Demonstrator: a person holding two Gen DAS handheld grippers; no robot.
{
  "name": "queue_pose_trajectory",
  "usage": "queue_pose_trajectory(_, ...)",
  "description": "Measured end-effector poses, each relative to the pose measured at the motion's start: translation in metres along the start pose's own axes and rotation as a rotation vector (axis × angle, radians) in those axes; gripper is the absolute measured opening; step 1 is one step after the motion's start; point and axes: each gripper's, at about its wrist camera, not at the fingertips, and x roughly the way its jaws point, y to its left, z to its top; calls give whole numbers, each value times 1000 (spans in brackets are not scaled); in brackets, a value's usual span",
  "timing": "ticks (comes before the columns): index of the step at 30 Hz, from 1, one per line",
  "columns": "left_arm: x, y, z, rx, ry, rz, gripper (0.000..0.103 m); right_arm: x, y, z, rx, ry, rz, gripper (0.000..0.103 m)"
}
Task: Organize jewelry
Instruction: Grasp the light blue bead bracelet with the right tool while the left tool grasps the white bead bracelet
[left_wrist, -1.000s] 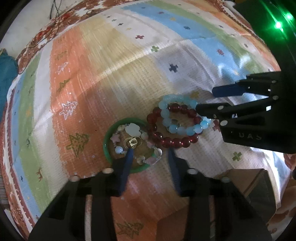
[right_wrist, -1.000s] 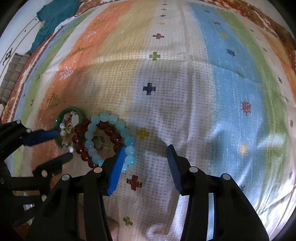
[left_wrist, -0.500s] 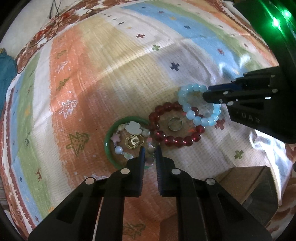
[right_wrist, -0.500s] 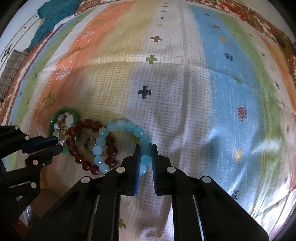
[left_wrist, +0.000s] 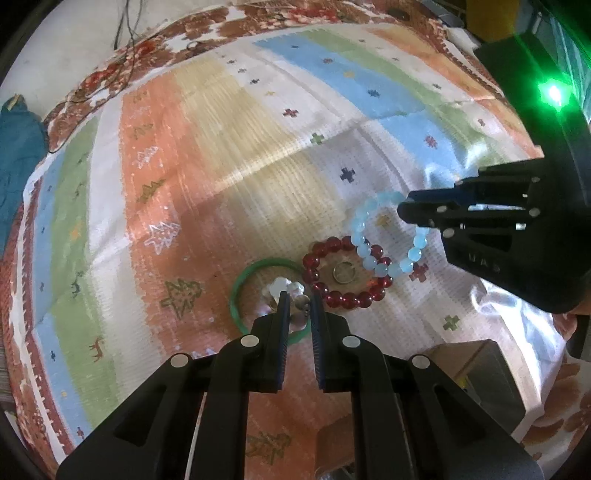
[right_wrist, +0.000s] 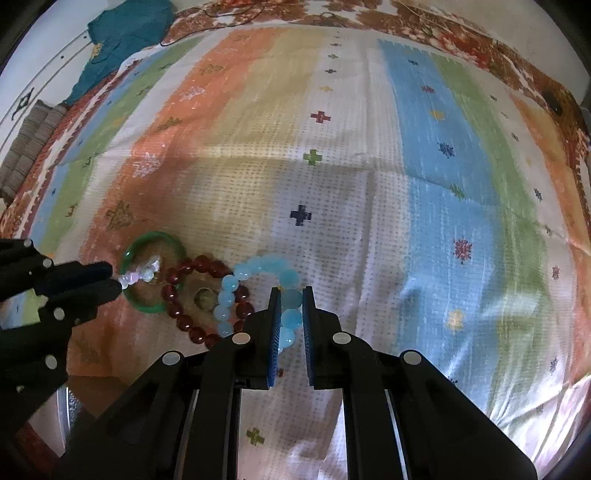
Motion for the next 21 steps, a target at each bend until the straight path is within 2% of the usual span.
queue_pose_trajectory(16,-24,3,-6,-31,-49,14,11,-27,12,0,9,-68,25,12)
queue_pose_trajectory(21,-30,0,-6,-43,-63,47,10,-33,14,-3,8,-80,29,12)
